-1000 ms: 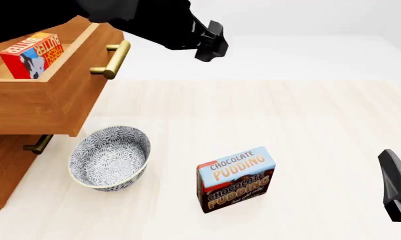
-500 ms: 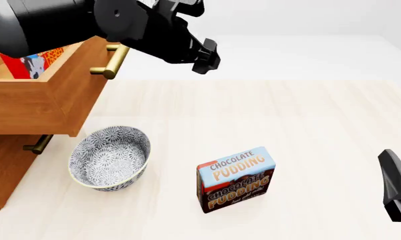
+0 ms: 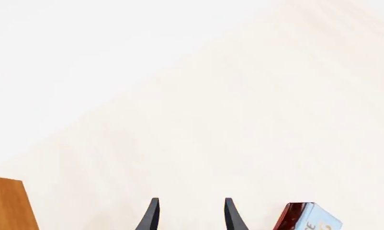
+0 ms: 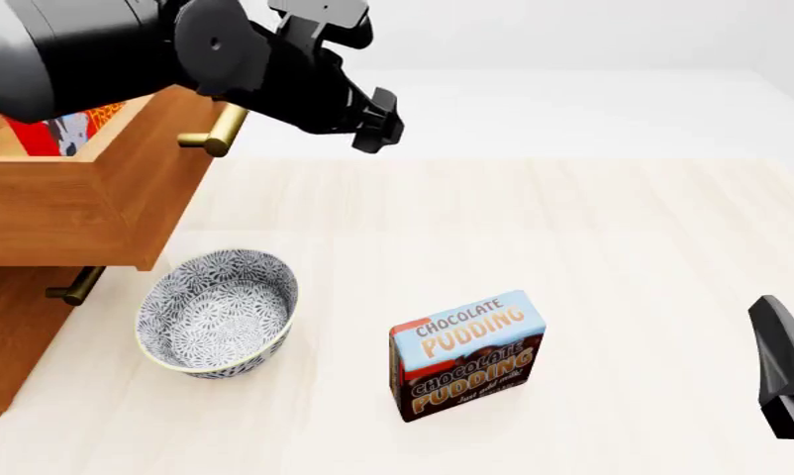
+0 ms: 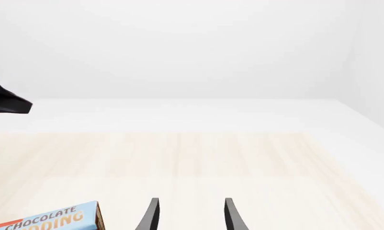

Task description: Put the butter at the back in the top drawer of the cabinet and close it.

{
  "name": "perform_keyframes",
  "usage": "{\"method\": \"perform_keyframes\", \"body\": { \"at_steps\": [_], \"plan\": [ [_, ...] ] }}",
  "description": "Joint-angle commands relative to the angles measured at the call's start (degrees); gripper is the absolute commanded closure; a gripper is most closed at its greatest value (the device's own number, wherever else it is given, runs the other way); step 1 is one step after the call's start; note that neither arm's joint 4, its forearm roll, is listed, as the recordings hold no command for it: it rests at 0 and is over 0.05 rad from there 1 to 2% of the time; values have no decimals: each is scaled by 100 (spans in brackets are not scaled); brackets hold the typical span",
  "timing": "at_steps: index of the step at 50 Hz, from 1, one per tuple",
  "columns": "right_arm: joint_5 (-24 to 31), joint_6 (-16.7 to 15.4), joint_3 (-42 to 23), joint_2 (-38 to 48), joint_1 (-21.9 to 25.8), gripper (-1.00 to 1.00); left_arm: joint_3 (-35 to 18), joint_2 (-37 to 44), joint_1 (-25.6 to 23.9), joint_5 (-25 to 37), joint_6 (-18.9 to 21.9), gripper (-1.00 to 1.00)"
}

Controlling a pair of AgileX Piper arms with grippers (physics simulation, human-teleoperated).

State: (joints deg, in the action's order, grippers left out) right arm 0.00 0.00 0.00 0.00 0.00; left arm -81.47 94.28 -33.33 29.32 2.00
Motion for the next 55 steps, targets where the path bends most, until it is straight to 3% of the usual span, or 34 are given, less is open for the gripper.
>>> {"method": "perform_keyframes", "body": {
  "at_steps": [1,55],
  "plan": [
    [0,0,0,0,0,-100,145,-82,180,-55,59,-100],
    [0,0,0,0,0,-100,891,-649,997,-188,215,-100]
  ]
}}
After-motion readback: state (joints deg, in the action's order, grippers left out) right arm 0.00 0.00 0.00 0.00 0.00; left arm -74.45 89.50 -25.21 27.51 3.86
